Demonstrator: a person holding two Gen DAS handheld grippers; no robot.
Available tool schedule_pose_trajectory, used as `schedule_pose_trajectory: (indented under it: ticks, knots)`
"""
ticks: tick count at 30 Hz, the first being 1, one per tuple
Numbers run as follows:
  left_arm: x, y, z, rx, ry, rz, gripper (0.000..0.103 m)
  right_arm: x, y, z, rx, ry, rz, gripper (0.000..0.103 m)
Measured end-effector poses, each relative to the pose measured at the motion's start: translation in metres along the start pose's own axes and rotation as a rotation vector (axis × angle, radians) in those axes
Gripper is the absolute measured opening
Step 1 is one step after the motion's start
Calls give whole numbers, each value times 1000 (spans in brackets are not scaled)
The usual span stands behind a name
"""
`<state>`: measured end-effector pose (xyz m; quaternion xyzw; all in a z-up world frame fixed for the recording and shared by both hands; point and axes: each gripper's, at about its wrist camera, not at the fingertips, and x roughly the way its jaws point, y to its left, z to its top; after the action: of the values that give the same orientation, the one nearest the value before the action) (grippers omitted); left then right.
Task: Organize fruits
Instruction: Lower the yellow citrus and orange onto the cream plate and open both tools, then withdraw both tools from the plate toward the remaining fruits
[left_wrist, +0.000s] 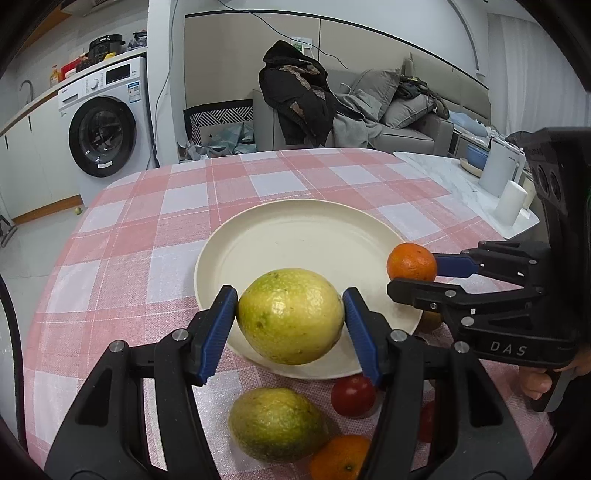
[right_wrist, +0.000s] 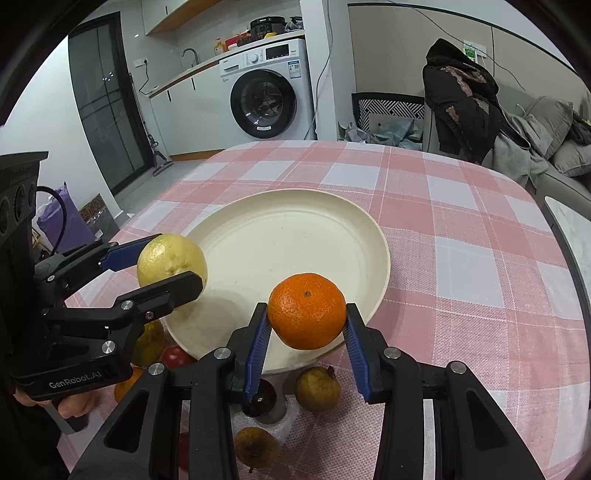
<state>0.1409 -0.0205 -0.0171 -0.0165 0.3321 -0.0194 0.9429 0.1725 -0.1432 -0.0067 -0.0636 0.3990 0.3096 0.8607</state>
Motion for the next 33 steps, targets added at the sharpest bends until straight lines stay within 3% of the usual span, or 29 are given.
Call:
schedule_pose_trajectory:
  ticks: [11,17,19,23,25,28,33]
  knots:
    - [13,-4,-4,15,46,-8,57,3,4,-2,-22,-1,0,41]
    - [1,2,-4,2,11,6,61,-6,5,-4,-26,-30,-19,51]
    - [-6,5,-5,-5,2,10,69,-11,5,-6,-26,-41,-28,55]
    - [-21,12,-8,-19,-27,22,85,-22,6,-10,-23,-64,-37,89]
    - [-31,15,-11,-28,-35,27,87,-27,7,-11,-25,-63,-45,91]
    - [-42,18,-14,-38,-41,38,103,-33,10,-13,-28,-56,-42,101]
    - [-61,15,-22,-21,-48,48,103,-42,18,-19,-49,-68,-39,103]
